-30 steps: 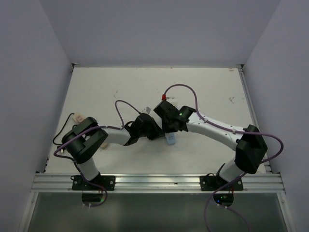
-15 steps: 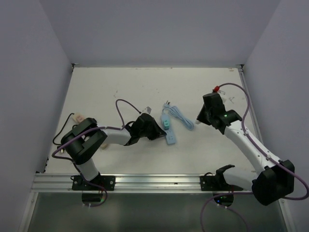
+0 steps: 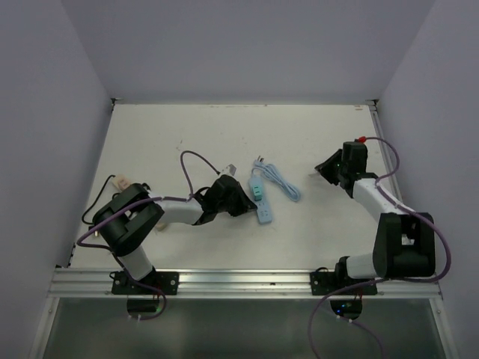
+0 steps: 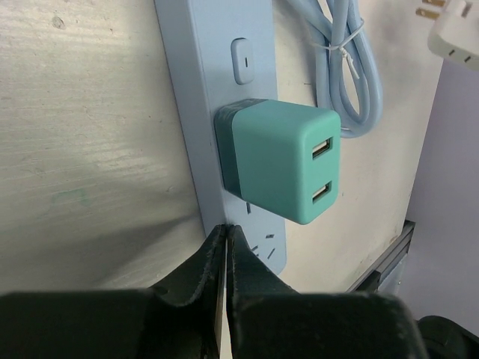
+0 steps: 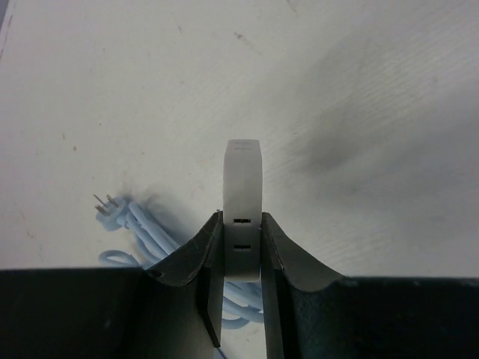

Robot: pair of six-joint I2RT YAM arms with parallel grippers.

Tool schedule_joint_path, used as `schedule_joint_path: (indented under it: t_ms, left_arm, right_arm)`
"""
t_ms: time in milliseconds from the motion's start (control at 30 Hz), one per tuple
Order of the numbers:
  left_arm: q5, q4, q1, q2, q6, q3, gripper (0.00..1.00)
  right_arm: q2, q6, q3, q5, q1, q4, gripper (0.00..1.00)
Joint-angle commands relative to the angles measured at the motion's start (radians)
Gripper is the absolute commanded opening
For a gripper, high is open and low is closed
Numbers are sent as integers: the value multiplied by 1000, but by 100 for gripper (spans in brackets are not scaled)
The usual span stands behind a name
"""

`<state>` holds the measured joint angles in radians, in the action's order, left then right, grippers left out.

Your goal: Pull the plug off the socket

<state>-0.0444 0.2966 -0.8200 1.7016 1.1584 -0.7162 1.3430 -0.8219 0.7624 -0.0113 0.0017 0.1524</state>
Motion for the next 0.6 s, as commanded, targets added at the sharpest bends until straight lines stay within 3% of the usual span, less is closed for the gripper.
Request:
schedule_joint_path:
  t_ms: [0, 300, 433, 533, 567]
  left_arm:
    - [52, -149, -5, 13, -71, 14, 5]
    - [51, -148, -5, 13, -72, 6, 5]
    - [49, -148, -5, 6, -72, 9, 6]
    - [51, -148, -5, 3, -71, 9, 6]
    - [49, -148, -7, 1, -69, 9, 6]
  right_arm:
    - [82, -34, 18, -192, 3, -276, 0]
    - [336, -31, 77, -337, 3, -464, 0]
    - [386, -26, 71, -334, 3, -467, 7]
    - [392, -22, 35, -351, -40, -488, 27]
    - [387, -20, 28, -355, -54, -487, 42]
